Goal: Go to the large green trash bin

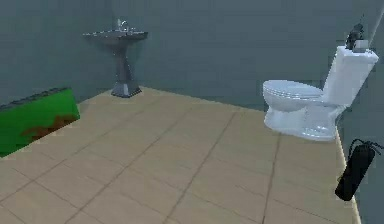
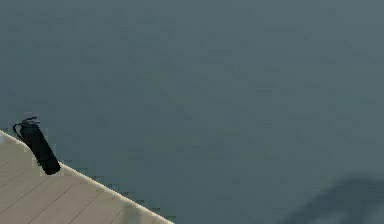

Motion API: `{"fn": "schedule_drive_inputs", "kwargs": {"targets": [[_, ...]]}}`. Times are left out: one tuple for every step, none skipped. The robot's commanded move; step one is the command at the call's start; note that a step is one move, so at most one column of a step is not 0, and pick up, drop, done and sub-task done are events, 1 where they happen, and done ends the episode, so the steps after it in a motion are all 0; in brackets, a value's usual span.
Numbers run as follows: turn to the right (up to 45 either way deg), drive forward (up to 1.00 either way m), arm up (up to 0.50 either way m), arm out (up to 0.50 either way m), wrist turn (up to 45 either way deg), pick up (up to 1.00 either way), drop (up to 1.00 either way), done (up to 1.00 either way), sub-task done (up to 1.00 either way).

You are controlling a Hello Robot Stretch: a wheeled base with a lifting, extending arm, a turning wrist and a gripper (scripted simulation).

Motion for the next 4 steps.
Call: {"fn": "schedule_drive_inputs", "kwargs": {"targets": [[0.0, 0.15, 0.0, 0.0, 0.0, 0.0, 0.0, 0.0, 0.0], [-45.0, 0.0, 0.0, 0.0, 0.0, 0.0, 0.0, 0.0, 0.0], [-21.0, 0.0, 0.0, 0.0, 0.0, 0.0, 0.0, 0.0, 0.0], [0.0, 1.0, 0.0, 0.0, 0.0, 0.0, 0.0, 0.0, 0.0]]}}
